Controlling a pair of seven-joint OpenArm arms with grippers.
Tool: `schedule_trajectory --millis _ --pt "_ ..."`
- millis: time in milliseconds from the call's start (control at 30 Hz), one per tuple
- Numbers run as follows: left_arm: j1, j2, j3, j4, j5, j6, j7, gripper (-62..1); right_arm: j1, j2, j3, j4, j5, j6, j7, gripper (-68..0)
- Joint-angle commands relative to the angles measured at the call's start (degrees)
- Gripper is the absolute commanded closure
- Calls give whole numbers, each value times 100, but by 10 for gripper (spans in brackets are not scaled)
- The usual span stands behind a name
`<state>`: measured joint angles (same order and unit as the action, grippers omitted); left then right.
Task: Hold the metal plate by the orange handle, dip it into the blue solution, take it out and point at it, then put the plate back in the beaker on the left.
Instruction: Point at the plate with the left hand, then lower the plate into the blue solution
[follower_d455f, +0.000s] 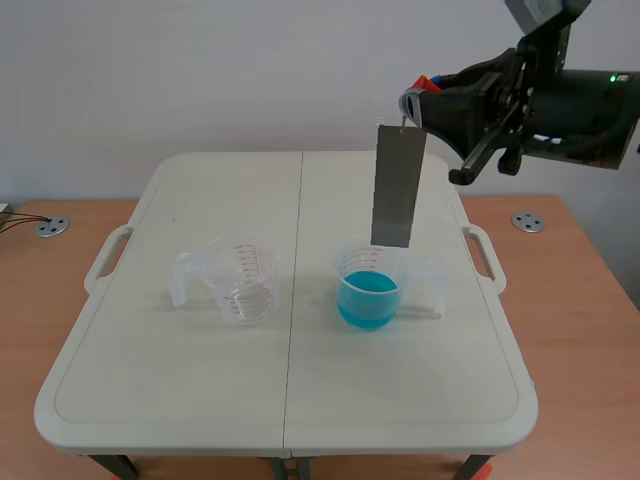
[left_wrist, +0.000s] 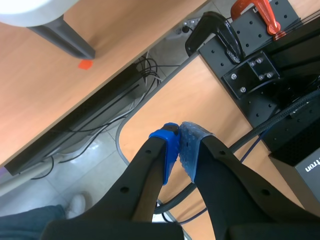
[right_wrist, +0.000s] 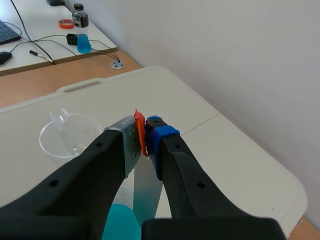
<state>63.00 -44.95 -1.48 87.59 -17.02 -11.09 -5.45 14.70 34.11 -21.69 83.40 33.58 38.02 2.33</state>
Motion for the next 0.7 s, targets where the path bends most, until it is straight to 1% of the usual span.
schedule_trajectory --millis 0,333,467,667 --pt "15 13 17 44 -33 -20 -59 -27 114 -9 101 -4 83 20 90 -15" --pt "13 15 17 44 -35 -20 -59 -27 114 -186 50 -455 -24 133 295 -15" --pt "13 15 17 44 -35 -20 -59 -27 85 -295 26 -680 -42 378 457 -15" --pt "13 13 17 44 -35 -20 -57 -27 -92 -433 24 -828 -105 470 557 -15"
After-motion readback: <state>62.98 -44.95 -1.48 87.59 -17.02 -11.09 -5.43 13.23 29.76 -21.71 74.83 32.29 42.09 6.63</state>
